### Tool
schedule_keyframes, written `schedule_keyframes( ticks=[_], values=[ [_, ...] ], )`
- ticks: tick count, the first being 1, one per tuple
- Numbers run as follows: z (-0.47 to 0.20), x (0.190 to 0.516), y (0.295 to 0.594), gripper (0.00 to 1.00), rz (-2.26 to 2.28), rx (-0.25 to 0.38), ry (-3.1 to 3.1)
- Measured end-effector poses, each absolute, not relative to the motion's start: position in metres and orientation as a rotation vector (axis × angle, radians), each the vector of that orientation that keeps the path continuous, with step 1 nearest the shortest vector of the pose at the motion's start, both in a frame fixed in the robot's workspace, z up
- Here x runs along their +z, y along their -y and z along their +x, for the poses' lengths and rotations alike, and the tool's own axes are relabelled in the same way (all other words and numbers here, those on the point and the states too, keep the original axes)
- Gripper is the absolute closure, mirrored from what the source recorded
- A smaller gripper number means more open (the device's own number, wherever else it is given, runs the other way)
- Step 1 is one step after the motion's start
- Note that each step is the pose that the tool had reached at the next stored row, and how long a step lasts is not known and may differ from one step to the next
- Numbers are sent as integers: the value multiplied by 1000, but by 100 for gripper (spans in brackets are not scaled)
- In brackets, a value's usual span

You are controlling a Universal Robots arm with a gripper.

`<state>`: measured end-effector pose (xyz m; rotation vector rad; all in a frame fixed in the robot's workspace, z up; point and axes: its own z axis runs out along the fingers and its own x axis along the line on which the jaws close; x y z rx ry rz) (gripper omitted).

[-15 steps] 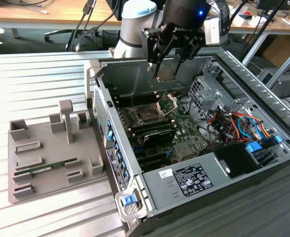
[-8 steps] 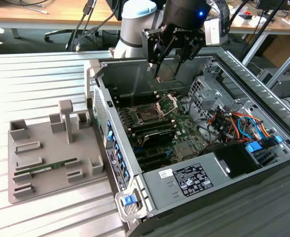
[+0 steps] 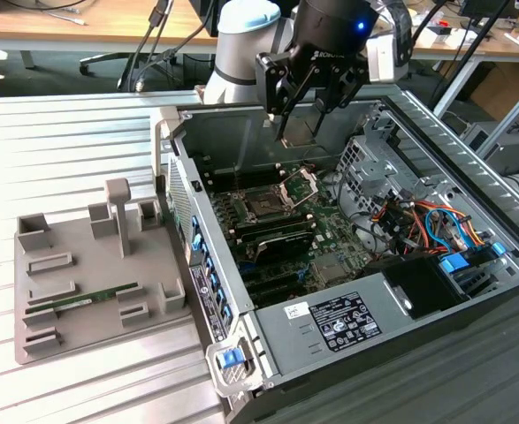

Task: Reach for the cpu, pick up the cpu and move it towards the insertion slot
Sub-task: 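Pick up the cpu and move it towards the insertion slot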

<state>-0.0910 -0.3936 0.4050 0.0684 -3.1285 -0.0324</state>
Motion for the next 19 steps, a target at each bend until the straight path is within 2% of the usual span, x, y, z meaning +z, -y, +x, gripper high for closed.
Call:
schedule_keyframes(
  ticks=[19],
  values=[
    [-88,402,394,45,68,-32,3129]
  ],
)
